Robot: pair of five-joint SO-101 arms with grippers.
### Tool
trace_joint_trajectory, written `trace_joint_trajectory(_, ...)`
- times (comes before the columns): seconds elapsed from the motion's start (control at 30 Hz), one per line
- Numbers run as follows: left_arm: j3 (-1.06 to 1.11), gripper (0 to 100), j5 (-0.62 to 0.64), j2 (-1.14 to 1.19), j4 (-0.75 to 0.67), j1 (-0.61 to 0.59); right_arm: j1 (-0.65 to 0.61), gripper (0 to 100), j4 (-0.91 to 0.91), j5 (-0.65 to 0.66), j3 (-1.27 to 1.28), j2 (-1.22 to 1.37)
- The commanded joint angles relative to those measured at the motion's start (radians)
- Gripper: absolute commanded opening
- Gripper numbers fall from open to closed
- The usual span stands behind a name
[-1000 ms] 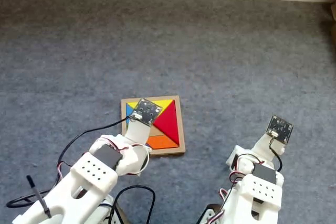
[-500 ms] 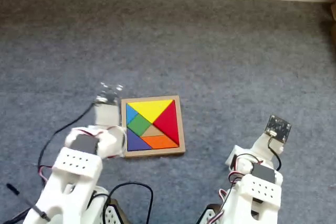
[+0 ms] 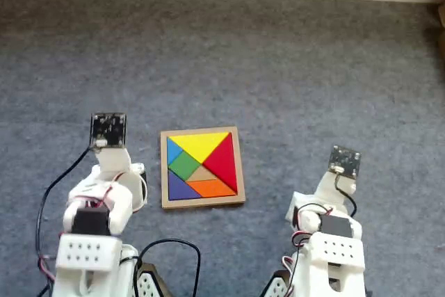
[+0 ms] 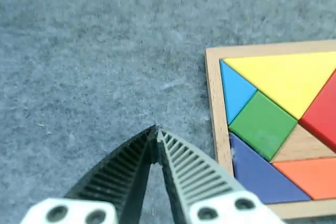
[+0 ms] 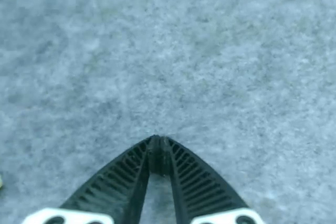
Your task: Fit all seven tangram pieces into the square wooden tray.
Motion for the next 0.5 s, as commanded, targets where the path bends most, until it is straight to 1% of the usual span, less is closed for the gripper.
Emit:
trace_joint_trajectory(0.0, 0.076, 0, -0.009, -0.246, 0.011, -0.012, -0.077, 0.5, -0.001, 0.005, -0.005, -0.041)
trace_joint_trajectory(0.1, 0.139, 0, -0.009, -0.363, 0.011, -0.012, -0.081, 0.5, 0.002, 0.005, -0.002, -0.153)
trace_joint_trajectory(0.2, 0.194, 1, -0.011, -0.458, 0.012, -0.012, -0.084, 0.5, 0.007, 0.005, 0.012, -0.32)
trace_joint_trajectory(0.4, 0.211, 1, -0.015, -0.458, 0.014, -0.012, -0.084, 0.5, 0.142, 0.011, 0.143, -0.713)
trace_joint_trajectory(0.47, 0.213, 1, -0.017, -0.456, 0.051, -0.012, -0.084, 0.5, 0.17, 0.011, 0.196, -0.745)
